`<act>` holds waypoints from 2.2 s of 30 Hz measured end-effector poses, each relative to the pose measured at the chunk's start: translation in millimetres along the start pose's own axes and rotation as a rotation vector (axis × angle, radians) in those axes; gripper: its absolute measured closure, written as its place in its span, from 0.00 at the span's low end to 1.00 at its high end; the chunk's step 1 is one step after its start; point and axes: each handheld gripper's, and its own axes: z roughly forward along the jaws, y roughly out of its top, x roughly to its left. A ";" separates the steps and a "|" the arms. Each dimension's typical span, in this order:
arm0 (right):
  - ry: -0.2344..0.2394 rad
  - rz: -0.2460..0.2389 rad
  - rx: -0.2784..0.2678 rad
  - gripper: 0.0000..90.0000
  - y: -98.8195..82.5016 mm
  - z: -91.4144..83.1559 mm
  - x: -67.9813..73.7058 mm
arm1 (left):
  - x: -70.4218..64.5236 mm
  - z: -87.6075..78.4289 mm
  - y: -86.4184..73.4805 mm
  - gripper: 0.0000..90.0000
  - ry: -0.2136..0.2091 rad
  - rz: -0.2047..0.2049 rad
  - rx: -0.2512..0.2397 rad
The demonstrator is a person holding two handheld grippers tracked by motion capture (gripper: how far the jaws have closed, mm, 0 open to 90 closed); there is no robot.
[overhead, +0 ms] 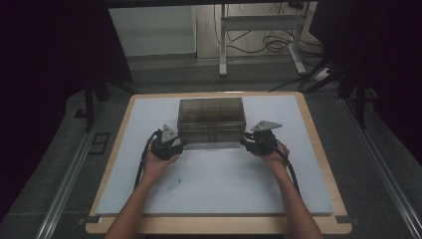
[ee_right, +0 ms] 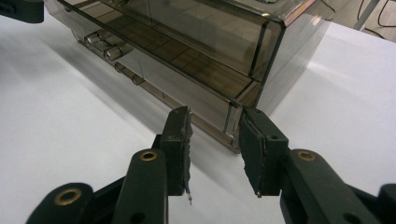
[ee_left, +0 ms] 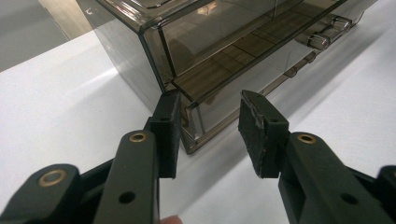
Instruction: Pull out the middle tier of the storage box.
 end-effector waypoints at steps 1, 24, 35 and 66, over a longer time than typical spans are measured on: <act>0.001 0.001 -0.001 0.70 -0.1 0.2 -0.2 | 0.2 0.0 -0.1 0.68 0.000 -0.002 0.000; -0.007 0.000 -0.002 0.85 -3.0 3.7 -5.7 | 0.2 1.6 -5.2 0.83 0.027 -0.009 0.002; -0.010 -0.033 0.007 0.86 -3.4 1.3 -3.7 | -2.0 -1.7 -7.5 0.83 0.025 -0.005 -0.003; 0.002 -0.023 -0.019 0.86 -12.6 -8.0 3.8 | -8.5 -11.2 -14.9 0.84 0.008 -0.009 -0.024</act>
